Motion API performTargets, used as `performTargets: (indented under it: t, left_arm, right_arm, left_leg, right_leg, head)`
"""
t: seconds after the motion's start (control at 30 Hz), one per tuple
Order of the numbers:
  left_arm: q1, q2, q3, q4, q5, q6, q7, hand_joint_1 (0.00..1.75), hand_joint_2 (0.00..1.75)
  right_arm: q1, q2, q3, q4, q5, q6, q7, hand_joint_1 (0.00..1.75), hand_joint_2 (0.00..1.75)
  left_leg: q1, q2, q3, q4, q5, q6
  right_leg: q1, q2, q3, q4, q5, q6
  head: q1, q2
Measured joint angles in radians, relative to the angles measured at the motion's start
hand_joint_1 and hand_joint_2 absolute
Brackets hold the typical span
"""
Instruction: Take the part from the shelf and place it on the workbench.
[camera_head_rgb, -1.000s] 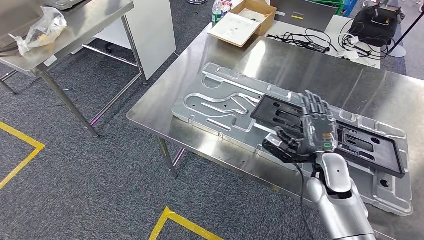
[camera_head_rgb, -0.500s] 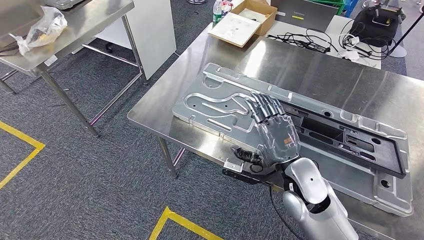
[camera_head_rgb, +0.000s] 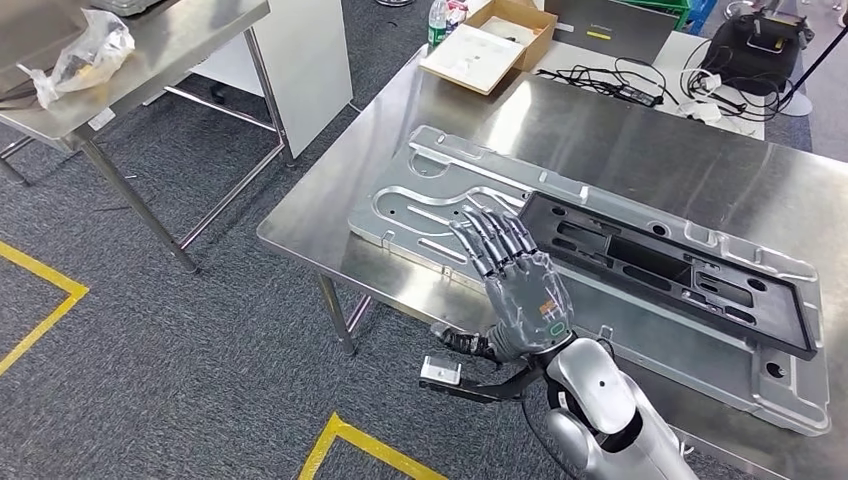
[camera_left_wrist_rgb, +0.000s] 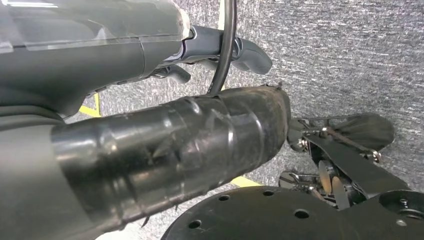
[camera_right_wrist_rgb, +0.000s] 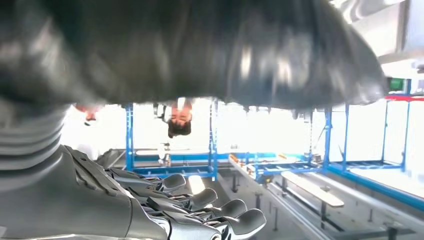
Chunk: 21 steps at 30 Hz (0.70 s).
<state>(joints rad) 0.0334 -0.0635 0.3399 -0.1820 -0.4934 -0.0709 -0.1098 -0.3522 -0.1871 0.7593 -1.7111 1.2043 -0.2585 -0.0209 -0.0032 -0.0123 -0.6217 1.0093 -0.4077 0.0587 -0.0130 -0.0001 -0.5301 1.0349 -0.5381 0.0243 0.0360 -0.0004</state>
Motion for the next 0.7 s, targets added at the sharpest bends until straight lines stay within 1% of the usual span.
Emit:
performTargets:
  t: [0.03, 0.1, 0.13, 0.17, 0.2, 0.23, 0.3, 0.33, 0.37, 0.4, 0.43, 0.47, 0.5, 0.53, 0.57, 0.6, 0.63, 0.67, 0.7]
  left_arm:
    - [0.0, -0.001, 0.0, 0.0, -0.001, 0.001, 0.001, 0.0, 0.0]
    - [0.0, -0.002, 0.0, 0.0, -0.002, 0.004, 0.002, 0.0, 0.0]
    - [0.0, -0.002, 0.0, 0.0, -0.004, 0.006, 0.003, 0.0, 0.0]
    - [0.0, -0.002, 0.0, 0.0, -0.006, 0.007, 0.004, 0.0, 0.0]
    - [0.0, -0.003, 0.0, 0.0, -0.008, 0.009, 0.006, 0.0, 0.0]
    - [0.0, -0.003, 0.0, 0.0, -0.009, 0.01, 0.008, 0.0, 0.0]
    - [-0.001, -0.007, 0.0, 0.0, -0.011, 0.011, 0.009, 0.0, 0.0]
    - [-0.002, -0.008, 0.0, 0.0, -0.011, 0.011, 0.01, 0.0, 0.0]
    - [-0.002, -0.01, 0.0, 0.0, -0.012, 0.011, 0.01, 0.0, 0.0]
    - [-0.001, -0.011, 0.0, 0.0, -0.013, 0.012, 0.011, 0.0, 0.0]
    - [0.001, -0.011, 0.0, 0.0, -0.014, 0.013, 0.013, 0.0, 0.0]
    - [0.003, -0.011, 0.0, 0.0, -0.016, 0.014, 0.014, 0.0, 0.0]
    - [0.004, -0.011, 0.0, 0.0, -0.018, 0.015, 0.016, 0.0, 0.0]
    - [0.004, -0.011, 0.0, 0.0, -0.02, 0.016, 0.017, 0.0, 0.0]
    - [0.002, -0.012, 0.0, 0.0, -0.021, 0.017, 0.018, 0.0, 0.0]
    - [0.0, -0.012, 0.0, 0.0, -0.022, 0.017, 0.018, 0.0, 0.0]
    - [-0.001, -0.012, 0.0, 0.0, -0.023, 0.017, 0.018, 0.0, 0.0]
    - [0.0, -0.012, 0.0, 0.0, -0.023, 0.017, 0.018, 0.0, 0.0]
    - [0.0, -0.012, 0.0, 0.0, -0.024, 0.017, 0.018, 0.0, 0.0]
  right_arm:
    - [0.004, -0.001, 0.003, 0.0, 0.0, -0.002, 0.001, 0.0, 1.75]
    - [0.015, -0.003, 0.01, 0.0, 0.0, -0.008, 0.005, 0.0, 1.75]
    - [0.023, -0.004, 0.014, 0.0, 0.0, -0.011, 0.006, 0.0, 1.75]
    - [0.03, -0.006, 0.017, 0.0, 0.0, -0.013, 0.008, 0.0, 1.75]
    - [0.037, -0.007, 0.021, -0.001, 0.0, -0.014, 0.009, 0.0, 1.75]
    - [0.042, -0.009, 0.024, -0.003, 0.0, -0.015, 0.01, 0.0, 1.75]
    - [0.048, -0.009, 0.029, -0.009, 0.0, -0.018, 0.012, 0.0, 1.75]
    - [0.05, -0.01, 0.031, -0.012, 0.0, -0.019, 0.012, 0.0, 1.75]
    - [0.051, -0.01, 0.032, -0.014, 0.0, -0.02, 0.012, 0.0, 1.75]
    - [0.053, -0.011, 0.033, -0.016, 0.0, -0.021, 0.012, 0.0, 1.75]
    - [0.054, -0.012, 0.034, -0.017, -0.001, -0.022, 0.013, 0.0, 1.75]
    - [0.054, -0.012, 0.035, -0.018, -0.001, -0.022, 0.013, 0.0, 1.75]
    - [0.055, -0.012, 0.037, -0.019, -0.001, -0.023, 0.013, 0.0, 1.75]
    - [0.057, -0.012, 0.04, -0.021, -0.001, -0.023, 0.014, 0.0, 1.75]
    - [0.059, -0.012, 0.043, -0.022, -0.001, -0.023, 0.014, 0.0, 1.75]
    - [0.063, -0.012, 0.046, -0.022, -0.001, -0.023, 0.014, 0.0, 1.75]
    - [0.066, -0.012, 0.05, -0.022, -0.002, -0.023, 0.014, 0.0, 1.75]
    - [0.068, -0.012, 0.053, -0.022, -0.002, -0.023, 0.015, 0.0, 1.75]
    - [0.068, -0.012, 0.056, -0.022, -0.002, -0.023, 0.015, 0.0, 1.75]
  left_leg:
    - [0.003, -0.001, 0.001, -0.005, 0.003, 0.003]
    - [0.003, -0.007, -0.004, -0.005, 0.007, 0.006]
    - [0.003, -0.011, -0.008, -0.004, 0.008, 0.005]
    - [0.003, -0.017, -0.011, -0.002, 0.01, 0.003]
    - [0.003, -0.024, -0.016, 0.001, 0.012, 0.001]
    - [0.003, -0.033, -0.02, 0.004, 0.015, -0.003]
    - [0.004, -0.051, -0.029, 0.009, 0.023, -0.013]
    - [0.005, -0.059, -0.032, 0.009, 0.029, -0.02]
    - [0.006, -0.067, -0.034, 0.008, 0.035, -0.027]
    - [0.007, -0.076, -0.036, 0.005, 0.043, -0.035]
    - [0.007, -0.085, -0.041, 0.002, 0.051, -0.042]
    - [0.006, -0.082, -0.047, 0.005, 0.049, -0.047]
    - [0.006, -0.068, -0.056, 0.019, 0.031, -0.051]
    - [0.007, -0.048, -0.069, 0.051, -0.005, -0.055]
    - [0.009, -0.023, -0.085, 0.103, -0.054, -0.058]
    - [0.013, -0.008, -0.102, 0.168, -0.103, -0.064]
    - [0.017, 0.0, -0.114, 0.229, -0.136, -0.07]
    - [0.02, 0.004, -0.116, 0.273, -0.146, -0.076]
    - [0.023, 0.006, -0.108, 0.291, -0.139, -0.08]
  right_leg:
    - [0.0, 0.0, -0.016, 0.043, -0.033, 0.001]
    - [-0.002, 0.001, -0.067, 0.168, -0.107, 0.003]
    - [-0.002, 0.001, -0.087, 0.219, -0.127, 0.004]
    - [-0.002, 0.001, -0.095, 0.242, -0.128, 0.004]
    - [-0.003, 0.001, -0.083, 0.224, -0.108, 0.003]
    - [-0.003, 0.005, -0.052, 0.171, -0.075, 0.0]
    - [0.0, 0.036, 0.022, 0.036, -0.022, -0.009]
    - [0.003, 0.054, 0.042, -0.005, -0.008, -0.015]
    - [0.007, 0.065, 0.049, -0.022, -0.004, -0.019]
    - [0.011, 0.066, 0.046, -0.02, 0.003, -0.023]
    - [0.009, 0.058, 0.042, -0.025, 0.009, -0.03]
    - [0.007, 0.045, 0.038, -0.029, 0.016, -0.038]
    - [0.005, 0.032, 0.032, -0.032, 0.025, -0.048]
    - [0.002, 0.018, 0.024, -0.036, 0.035, -0.057]
    - [0.004, 0.004, 0.015, -0.036, 0.043, -0.063]
    - [0.005, -0.01, 0.004, -0.036, 0.051, -0.066]
    - [0.007, -0.025, -0.008, -0.034, 0.058, -0.066]
    - [0.007, -0.039, -0.021, -0.032, 0.065, -0.065]
    - [0.007, -0.053, -0.032, -0.029, 0.071, -0.062]
  head:
    - [0.0, 0.0]
    - [0.0, 0.0]
    - [0.0, 0.0]
    - [0.0, 0.0]
    - [0.0, 0.0]
    - [0.0, 0.0]
    - [0.0, 0.0]
    - [0.0, 0.0]
    - [0.0, 0.0]
    - [-0.001, 0.0]
    - [0.0, 0.0]
    - [-0.001, 0.0]
    - [-0.003, 0.0]
    - [-0.005, 0.0]
    - [-0.007, 0.0]
    - [-0.008, 0.0]
    - [-0.009, 0.0]
    - [-0.009, 0.0]
    - [-0.009, 0.0]
